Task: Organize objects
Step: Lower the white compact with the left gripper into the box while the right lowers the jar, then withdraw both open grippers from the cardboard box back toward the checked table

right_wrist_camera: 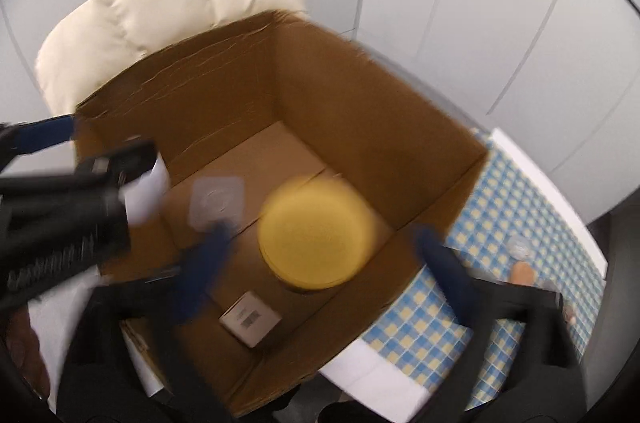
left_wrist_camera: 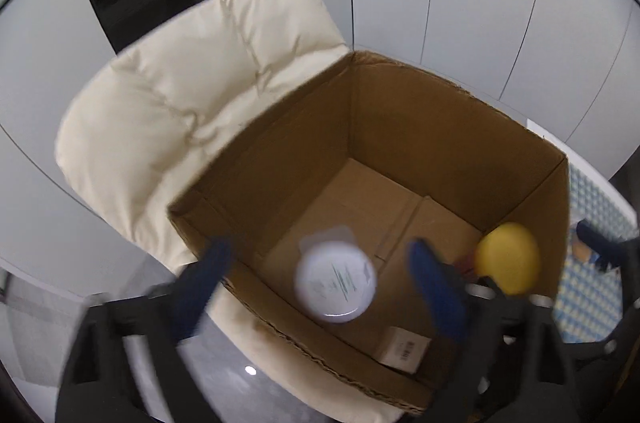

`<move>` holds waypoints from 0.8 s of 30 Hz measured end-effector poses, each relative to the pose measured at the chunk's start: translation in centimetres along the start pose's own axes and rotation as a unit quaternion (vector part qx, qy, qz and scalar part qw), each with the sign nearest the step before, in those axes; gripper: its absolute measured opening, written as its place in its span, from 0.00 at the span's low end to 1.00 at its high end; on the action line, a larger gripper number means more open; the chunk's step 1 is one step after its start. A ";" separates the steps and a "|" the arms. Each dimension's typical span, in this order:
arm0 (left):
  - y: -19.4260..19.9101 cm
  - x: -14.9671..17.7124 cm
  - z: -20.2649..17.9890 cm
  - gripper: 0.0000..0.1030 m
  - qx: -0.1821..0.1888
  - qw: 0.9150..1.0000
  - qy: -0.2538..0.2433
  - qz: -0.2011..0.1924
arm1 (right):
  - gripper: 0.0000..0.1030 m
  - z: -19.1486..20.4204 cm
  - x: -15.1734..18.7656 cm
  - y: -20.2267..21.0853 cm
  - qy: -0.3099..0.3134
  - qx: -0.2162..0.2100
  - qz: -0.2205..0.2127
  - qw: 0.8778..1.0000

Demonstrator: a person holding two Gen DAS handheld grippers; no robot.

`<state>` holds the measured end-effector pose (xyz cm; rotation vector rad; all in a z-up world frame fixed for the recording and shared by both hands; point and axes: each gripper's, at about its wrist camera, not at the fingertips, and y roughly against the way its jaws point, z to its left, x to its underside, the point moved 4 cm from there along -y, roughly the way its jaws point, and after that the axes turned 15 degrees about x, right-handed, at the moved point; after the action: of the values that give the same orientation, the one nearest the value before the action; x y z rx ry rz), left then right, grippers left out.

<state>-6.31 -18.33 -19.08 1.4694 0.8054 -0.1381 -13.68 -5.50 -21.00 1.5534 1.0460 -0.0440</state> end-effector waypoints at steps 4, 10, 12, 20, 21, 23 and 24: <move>1.0 -0.3 0.0 0.99 0.027 0.999 0.002 -0.018 | 1.00 -0.2 -0.3 -0.1 -0.002 0.003 0.003 1.000; 1.4 -0.7 0.9 0.99 0.030 0.999 0.024 -0.025 | 1.00 -1.1 0.1 0.7 -0.005 0.006 0.004 1.000; 1.4 -0.7 1.0 0.99 0.027 0.999 0.027 -0.020 | 1.00 -1.2 0.1 0.6 -0.008 0.004 0.007 1.000; 1.9 -0.1 1.2 0.99 0.032 0.999 0.034 -0.011 | 1.00 -2.3 0.4 1.4 -0.022 -0.005 0.012 1.000; 1.8 -0.1 1.2 0.99 0.032 0.999 0.035 -0.010 | 1.00 -2.3 0.5 1.5 -0.022 -0.005 0.012 1.000; 2.0 0.0 1.2 0.99 0.035 0.999 0.037 -0.008 | 1.00 -2.3 0.6 1.8 -0.020 -0.005 0.010 1.000; 2.2 0.0 1.2 0.99 0.037 0.999 0.039 -0.008 | 1.00 -2.3 0.6 1.9 -0.019 -0.004 0.010 1.000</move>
<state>-4.64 -19.10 -17.43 1.5452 0.8836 -0.1249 -13.29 -3.09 -19.15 1.5500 1.0009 -0.0555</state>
